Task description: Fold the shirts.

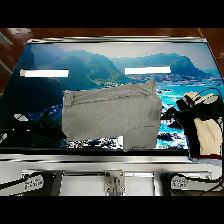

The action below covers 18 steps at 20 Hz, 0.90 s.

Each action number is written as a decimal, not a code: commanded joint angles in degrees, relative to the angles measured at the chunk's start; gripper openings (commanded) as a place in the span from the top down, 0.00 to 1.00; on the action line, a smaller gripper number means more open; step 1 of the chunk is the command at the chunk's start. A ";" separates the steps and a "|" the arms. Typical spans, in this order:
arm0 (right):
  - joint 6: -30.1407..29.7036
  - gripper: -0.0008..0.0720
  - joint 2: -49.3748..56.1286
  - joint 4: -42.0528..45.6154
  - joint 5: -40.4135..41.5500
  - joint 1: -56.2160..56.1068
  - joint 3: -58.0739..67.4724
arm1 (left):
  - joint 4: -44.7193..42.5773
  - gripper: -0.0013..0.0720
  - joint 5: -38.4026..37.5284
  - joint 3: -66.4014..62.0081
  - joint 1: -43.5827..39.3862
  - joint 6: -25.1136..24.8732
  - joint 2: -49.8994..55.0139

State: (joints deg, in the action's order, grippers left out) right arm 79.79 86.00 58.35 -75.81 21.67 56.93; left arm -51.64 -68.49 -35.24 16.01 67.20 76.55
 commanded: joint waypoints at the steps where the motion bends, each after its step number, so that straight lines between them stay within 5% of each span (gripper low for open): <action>1: -1.81 0.06 1.31 -2.95 4.04 -0.02 -5.14 | 0.09 0.94 0.83 0.02 -0.37 0.09 -0.61; 7: -0.83 0.14 3.23 -3.06 13.66 -6.71 -6.58 | 0.07 0.94 1.27 -0.76 -0.37 -0.52 -3.80; 8: -0.52 0.32 3.34 -3.08 15.58 -8.46 -6.54 | 0.07 0.94 1.22 -1.44 -0.37 -0.52 -4.33; 9: -0.87 0.74 3.32 -4.57 16.37 -9.68 -6.36 | 0.02 0.94 1.20 -2.58 -0.35 -0.52 -5.03; 10: -2.32 0.90 3.10 -5.97 15.85 -10.43 -5.53 | -0.20 0.94 1.20 -4.33 -0.31 -0.50 -5.97; 15: -14.49 0.91 -11.43 -15.08 12.72 -10.36 8.94 | -0.63 0.94 -3.21 -26.69 -0.39 0.59 -13.68; 18: -16.57 0.91 -25.77 -10.82 21.90 -10.32 26.56 | -0.59 0.94 -0.87 -51.15 -0.39 2.71 -19.58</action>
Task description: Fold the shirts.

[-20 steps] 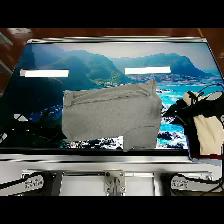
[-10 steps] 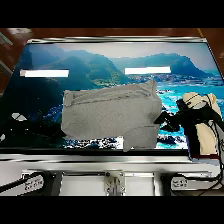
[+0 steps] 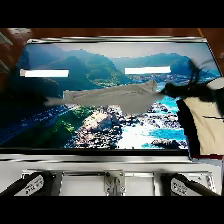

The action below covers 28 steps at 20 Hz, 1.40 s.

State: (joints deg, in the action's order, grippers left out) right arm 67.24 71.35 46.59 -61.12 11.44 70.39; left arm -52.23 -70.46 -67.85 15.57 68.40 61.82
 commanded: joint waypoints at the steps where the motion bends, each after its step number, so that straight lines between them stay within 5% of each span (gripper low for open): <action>1: -4.61 0.91 -15.21 3.76 12.35 -0.13 18.01 | -0.04 0.94 2.16 -26.40 0.07 1.49 -6.21; 3: -3.85 0.91 -22.36 10.99 19.98 -0.13 26.34 | -0.66 0.94 4.55 -41.81 0.22 1.51 -8.52; 7: 2.69 0.91 -32.50 20.55 15.63 -0.13 34.12 | -1.20 0.94 5.90 -55.74 0.24 1.57 -14.36; 11: 7.58 0.91 -39.85 26.36 5.99 -0.13 34.29 | -13.92 0.94 2.93 -51.43 0.24 7.72 -23.30; 16: 10.40 0.91 -40.65 29.57 0.04 -0.13 34.23 | -19.63 0.94 -6.03 -45.72 0.22 7.93 -26.71; 23: 17.00 0.91 -25.14 33.00 -34.03 -0.13 29.64 | -19.58 0.94 -12.55 -20.61 0.22 6.93 -24.94; 25: 19.17 0.91 -20.35 32.35 -32.15 -0.13 20.11 | -19.61 0.94 -11.10 -9.03 0.22 6.78 -22.43; 28: 19.37 0.91 -11.91 27.36 -12.07 -0.28 5.86 | -19.58 0.94 -3.48 2.34 -0.72 5.79 -12.35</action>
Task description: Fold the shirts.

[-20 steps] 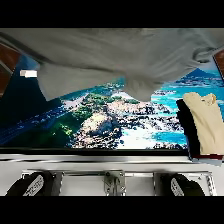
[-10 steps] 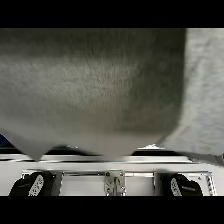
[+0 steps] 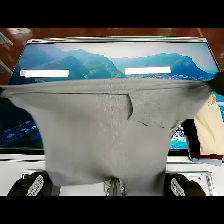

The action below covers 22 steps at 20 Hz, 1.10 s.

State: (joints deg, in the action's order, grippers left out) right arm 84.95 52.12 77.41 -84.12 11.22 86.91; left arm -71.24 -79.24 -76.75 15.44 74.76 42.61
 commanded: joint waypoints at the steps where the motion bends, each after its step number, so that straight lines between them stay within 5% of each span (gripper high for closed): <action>1: 1.70 0.91 11.76 -5.22 16.85 -0.81 -12.11 | -0.59 0.94 8.02 11.63 -1.57 -0.57 11.82; 5: 2.51 0.91 28.55 -8.44 38.12 -7.50 -11.63 | -0.55 0.94 17.68 2.73 -6.21 -0.15 34.58; 8: 5.60 0.91 37.66 -8.37 53.59 -9.99 -11.63 | -0.33 0.94 20.44 -6.84 -8.55 5.75 48.70; 12: 5.95 0.91 43.50 -10.12 64.96 -10.34 -11.63 | 2.89 0.94 28.17 -12.85 -10.56 5.73 58.58; 16: 5.88 0.91 46.23 -9.97 57.77 -10.34 -11.63 | 5.27 0.94 26.34 -12.87 -11.56 5.66 61.90; 22: 6.38 0.91 40.04 -1.38 31.47 -8.17 -11.63 | 3.06 0.94 1.11 -14.27 -8.17 3.96 61.16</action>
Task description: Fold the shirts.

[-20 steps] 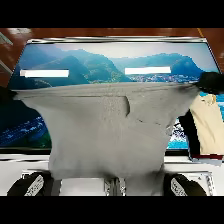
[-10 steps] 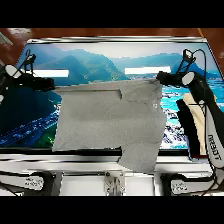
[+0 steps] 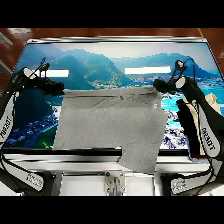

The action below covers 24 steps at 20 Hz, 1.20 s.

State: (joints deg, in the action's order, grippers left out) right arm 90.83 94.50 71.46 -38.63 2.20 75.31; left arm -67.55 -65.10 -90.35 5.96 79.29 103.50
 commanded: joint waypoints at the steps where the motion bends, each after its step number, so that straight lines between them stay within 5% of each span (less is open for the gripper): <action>1: 1.75 0.91 -2.91 4.72 -19.06 1.07 -0.04 | -0.61 0.94 -17.27 -0.63 1.53 -0.24 0.44; 7: 6.49 0.91 0.52 8.22 -32.37 0.13 -2.12 | -8.39 0.94 -25.70 3.13 1.53 5.05 1.16; 12: 9.03 0.89 1.05 8.07 -29.27 0.09 -2.19 | -6.36 0.93 -24.92 3.39 0.76 5.03 1.60; 13: 9.01 0.75 0.96 7.45 -28.87 0.09 -2.16 | -6.34 0.84 -24.92 3.39 0.63 5.03 1.62; 14: 8.96 0.42 0.76 7.10 -29.00 0.24 -2.14 | -6.34 0.56 -25.44 3.30 0.72 5.03 1.49; 15: 7.23 0.22 0.13 6.93 -29.42 0.46 -2.10 | -6.45 0.39 -26.38 3.30 1.05 5.01 1.14; 18: 1.81 0.21 -5.60 12.39 -37.55 2.36 -2.12 | -6.45 0.32 -30.16 3.50 4.15 3.78 -2.54; 20: -2.01 0.06 -10.08 17.03 -46.51 5.73 -2.67 | -6.43 0.32 -31.15 6.19 7.76 2.71 -7.74; 21: -3.93 0.06 -12.52 18.40 -49.88 8.46 -4.46 | -6.43 0.31 -30.91 9.92 9.88 2.14 -11.10; 23: -4.76 0.06 -18.23 17.73 -50.16 15.10 -11.15 | -6.40 0.11 -29.24 22.40 15.02 0.00 -18.75; 24: -5.22 0.06 -20.94 16.04 -48.87 18.29 -14.78 | -6.40 0.11 -27.54 29.44 17.66 -1.20 -22.29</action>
State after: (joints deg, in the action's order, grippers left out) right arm 88.88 80.47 87.22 -83.81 13.21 67.26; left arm -74.08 -94.48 -73.58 17.82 81.01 89.62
